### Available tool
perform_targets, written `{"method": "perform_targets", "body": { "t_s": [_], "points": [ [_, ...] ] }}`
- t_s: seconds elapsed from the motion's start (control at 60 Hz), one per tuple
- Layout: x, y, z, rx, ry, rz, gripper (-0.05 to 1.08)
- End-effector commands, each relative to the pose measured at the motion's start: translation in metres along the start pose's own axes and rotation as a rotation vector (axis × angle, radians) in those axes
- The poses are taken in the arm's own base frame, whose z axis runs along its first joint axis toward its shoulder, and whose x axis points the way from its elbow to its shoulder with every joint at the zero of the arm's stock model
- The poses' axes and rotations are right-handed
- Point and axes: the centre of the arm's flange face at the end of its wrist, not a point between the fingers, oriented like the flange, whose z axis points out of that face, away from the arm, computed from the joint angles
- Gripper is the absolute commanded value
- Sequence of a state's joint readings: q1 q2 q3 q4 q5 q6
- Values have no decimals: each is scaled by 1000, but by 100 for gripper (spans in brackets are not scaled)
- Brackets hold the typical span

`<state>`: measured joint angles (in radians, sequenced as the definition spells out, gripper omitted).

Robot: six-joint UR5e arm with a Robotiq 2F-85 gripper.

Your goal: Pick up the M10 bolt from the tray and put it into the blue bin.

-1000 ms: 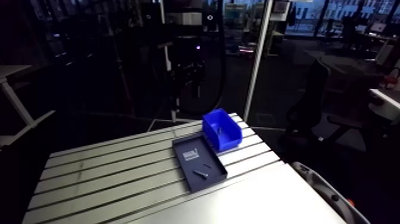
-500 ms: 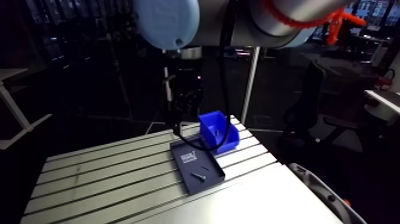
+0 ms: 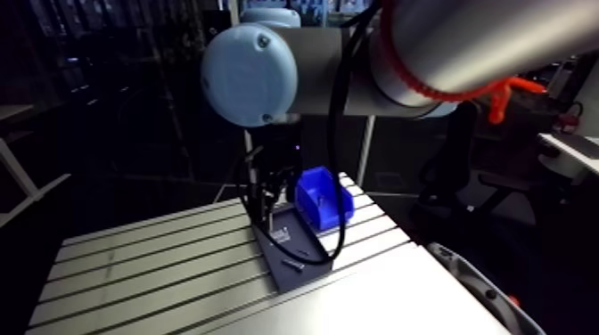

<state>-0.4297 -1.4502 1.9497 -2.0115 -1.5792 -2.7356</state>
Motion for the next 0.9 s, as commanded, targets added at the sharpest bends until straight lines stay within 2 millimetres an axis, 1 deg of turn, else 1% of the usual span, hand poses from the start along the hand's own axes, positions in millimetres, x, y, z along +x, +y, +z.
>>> {"method": "perform_targets", "body": {
  "t_s": [0.017, 0.083, 0.183, 0.483, 0.55, 0.6, 0.617, 0.8, 0.9],
  "points": [
    [-14, 1, 16, -3, 3, -4, 1],
    [-21, 3, 22, -13, 8, -3, 1],
    [-24, 2, 28, -13, 6, 2, 1],
    [-23, 0, 44, -13, 6, 0, 1],
    [-22, 1, 53, -13, 6, -2, 1],
    [-21, 1, 55, -13, 6, -1, 1],
    [-21, 2, 60, -10, 2, -1, 1],
    [-20, 7, 74, -7, -9, -1, 1],
    [-20, 8, 85, -4, -12, 0, 1]
  ]
}}
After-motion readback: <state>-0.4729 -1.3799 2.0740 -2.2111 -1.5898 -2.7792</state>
